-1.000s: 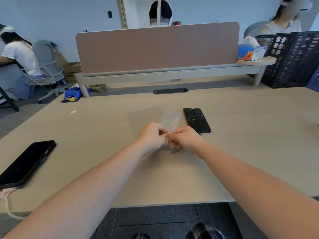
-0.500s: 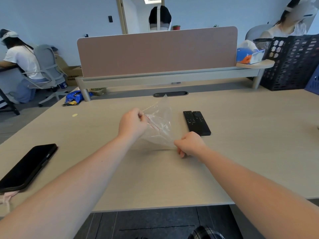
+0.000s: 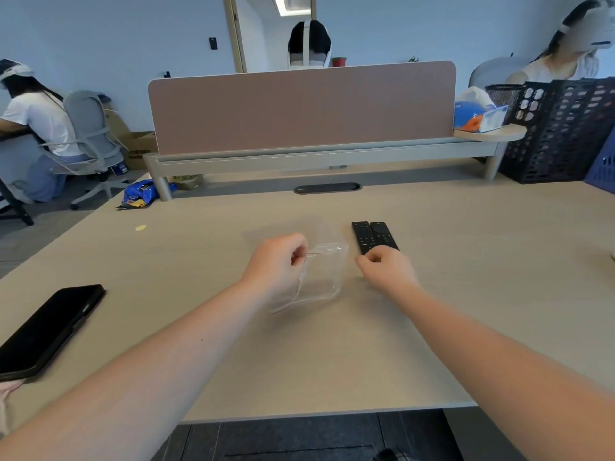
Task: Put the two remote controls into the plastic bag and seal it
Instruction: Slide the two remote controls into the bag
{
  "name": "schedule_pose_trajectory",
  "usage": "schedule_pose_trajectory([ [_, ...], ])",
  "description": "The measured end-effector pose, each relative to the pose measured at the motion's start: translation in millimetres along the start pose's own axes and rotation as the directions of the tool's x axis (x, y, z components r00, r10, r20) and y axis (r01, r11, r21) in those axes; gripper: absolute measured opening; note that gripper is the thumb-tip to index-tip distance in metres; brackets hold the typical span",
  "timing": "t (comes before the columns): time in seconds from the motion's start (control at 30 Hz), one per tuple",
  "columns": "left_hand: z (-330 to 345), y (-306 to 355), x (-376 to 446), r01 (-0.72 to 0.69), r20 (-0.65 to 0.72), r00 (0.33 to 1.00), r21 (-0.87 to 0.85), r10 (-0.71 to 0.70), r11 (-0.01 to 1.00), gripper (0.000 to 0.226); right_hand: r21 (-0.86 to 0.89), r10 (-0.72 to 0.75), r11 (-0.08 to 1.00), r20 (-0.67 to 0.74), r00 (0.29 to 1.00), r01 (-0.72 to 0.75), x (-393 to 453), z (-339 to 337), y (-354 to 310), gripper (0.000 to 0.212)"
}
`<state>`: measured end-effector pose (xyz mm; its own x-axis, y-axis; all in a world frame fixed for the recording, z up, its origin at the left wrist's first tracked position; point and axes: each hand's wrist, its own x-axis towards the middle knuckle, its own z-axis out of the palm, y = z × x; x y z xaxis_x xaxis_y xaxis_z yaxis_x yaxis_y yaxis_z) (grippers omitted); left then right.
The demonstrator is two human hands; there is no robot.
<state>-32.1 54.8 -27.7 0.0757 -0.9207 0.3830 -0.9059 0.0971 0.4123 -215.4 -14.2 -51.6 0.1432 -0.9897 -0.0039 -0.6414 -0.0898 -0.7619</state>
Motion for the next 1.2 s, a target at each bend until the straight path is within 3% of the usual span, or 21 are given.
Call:
schedule_pose_trajectory([
  [0.07, 1.2, -0.8, 1.4, 0.025, 0.014, 1.0, -0.003, -0.025, 1.0, 0.007, -0.228, -0.034, 0.974, -0.106, 0.994, 0.009, 3.9, -1.9, 5.6, 0.029],
  [0.13, 2.6, -1.3, 3.0, 0.074, 0.017, 0.997, -0.036, -0.073, 0.997, 0.008, -0.364, -0.025, 0.931, -0.092, 0.995, -0.01, 5.8, -0.8, 6.5, 0.04],
  [0.3, 4.5, -1.1, 5.4, 0.142, 0.05, 0.989, -0.068, -0.139, 0.987, 0.008, -0.45, 0.03, 0.891, -0.08, 0.996, -0.063, 12.1, 4.7, 2.3, 0.042],
  [0.43, 4.9, -2.2, 5.6, 0.158, 0.077, 0.985, -0.047, -0.154, 0.986, 0.008, -0.426, 0.078, 0.897, -0.103, 0.992, -0.115, 14.2, 3.9, -3.1, 0.025],
  [0.57, 2.8, -4.3, 6.0, 0.181, 0.079, 0.981, -0.022, -0.179, 0.983, 0.009, -0.282, 0.063, 0.955, -0.127, 0.99, -0.097, 13.3, -0.9, -5.0, 0.014],
  [0.83, -1.4, -13.4, 12.7, 0.351, 0.016, 0.936, -0.012, -0.351, 0.936, 0.012, 0.044, -0.191, 0.979, -0.176, 0.966, 0.201, -32.1, -44.3, -33.1, 0.026],
  [1.03, -13.2, -15.1, 16.3, 0.437, -0.057, 0.899, 0.045, -0.434, 0.898, 0.014, -0.072, -0.273, 0.96, -0.003, 0.962, 0.272, -54.6, -51.7, -50.7, 0.025],
  [1.2, -20.8, -24.3, 14.8, 0.483, -0.055, 0.876, 0.109, -0.479, 0.869, 0.019, -0.107, -0.297, 0.948, 0.033, 0.954, 0.298, -63.9, -48.2, -52.9, 0.025],
])
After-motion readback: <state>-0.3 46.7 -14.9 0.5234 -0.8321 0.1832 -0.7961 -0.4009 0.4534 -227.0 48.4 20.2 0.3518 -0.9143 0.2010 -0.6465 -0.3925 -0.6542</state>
